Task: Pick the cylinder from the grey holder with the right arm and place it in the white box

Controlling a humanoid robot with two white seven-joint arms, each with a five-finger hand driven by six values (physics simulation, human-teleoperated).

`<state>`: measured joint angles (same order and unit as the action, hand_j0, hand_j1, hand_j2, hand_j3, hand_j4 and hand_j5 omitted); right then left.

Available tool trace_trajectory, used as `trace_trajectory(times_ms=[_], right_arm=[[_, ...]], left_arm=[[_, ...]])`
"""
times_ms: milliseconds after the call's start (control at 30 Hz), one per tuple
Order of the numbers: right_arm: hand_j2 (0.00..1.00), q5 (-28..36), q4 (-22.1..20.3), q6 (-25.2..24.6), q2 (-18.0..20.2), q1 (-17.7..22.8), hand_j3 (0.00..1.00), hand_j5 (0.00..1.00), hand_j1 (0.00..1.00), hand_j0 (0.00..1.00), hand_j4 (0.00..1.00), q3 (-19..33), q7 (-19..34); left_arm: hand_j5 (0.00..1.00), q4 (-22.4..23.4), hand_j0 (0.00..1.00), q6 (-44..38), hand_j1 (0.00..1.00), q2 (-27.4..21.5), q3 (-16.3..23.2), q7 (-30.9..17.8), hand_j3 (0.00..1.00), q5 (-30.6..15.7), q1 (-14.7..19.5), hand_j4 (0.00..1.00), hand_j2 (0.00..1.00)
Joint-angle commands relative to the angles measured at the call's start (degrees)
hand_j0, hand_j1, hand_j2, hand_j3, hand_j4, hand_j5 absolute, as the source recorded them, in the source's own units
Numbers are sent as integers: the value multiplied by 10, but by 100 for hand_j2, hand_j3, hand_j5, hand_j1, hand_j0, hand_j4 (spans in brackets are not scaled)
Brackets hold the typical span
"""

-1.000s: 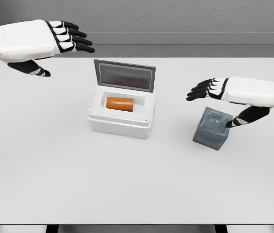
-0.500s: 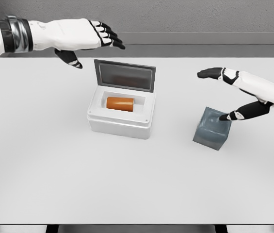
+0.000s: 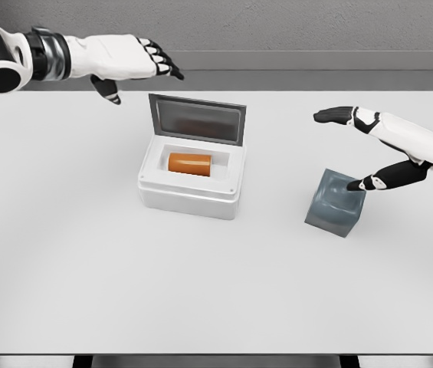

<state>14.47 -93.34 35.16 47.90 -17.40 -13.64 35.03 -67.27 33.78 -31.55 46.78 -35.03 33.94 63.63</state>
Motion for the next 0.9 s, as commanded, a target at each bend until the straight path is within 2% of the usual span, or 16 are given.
trace_trajectory(times_ms=[0, 133, 433, 633, 867], right_arm=[[100, 5, -1, -2, 0, 0, 100, 100, 100, 100, 100, 0, 0], [100, 5, -1, -2, 0, 0, 100, 100, 100, 100, 100, 0, 0], [100, 5, -1, -2, 0, 1, 100, 100, 100, 100, 100, 0, 0], [100, 5, -1, -2, 0, 1, 100, 100, 100, 100, 100, 0, 0], [100, 5, -1, -2, 0, 1, 100, 100, 100, 100, 100, 0, 0]], left_arm=[[100, 10, 100, -2, 100, 7, 0, 0, 100, 13, 0, 100, 100], [100, 9, 100, -3, 100, 11, 24, 0, 100, 14, 5, 100, 100], [100, 19, 100, -3, 100, 24, 33, 0, 100, 60, 7, 100, 100], [100, 14, 100, 4, 100, 25, 42, 0, 100, 60, 7, 100, 100], [100, 12, 100, 9, 100, 20, 41, 0, 100, 90, 7, 100, 100]])
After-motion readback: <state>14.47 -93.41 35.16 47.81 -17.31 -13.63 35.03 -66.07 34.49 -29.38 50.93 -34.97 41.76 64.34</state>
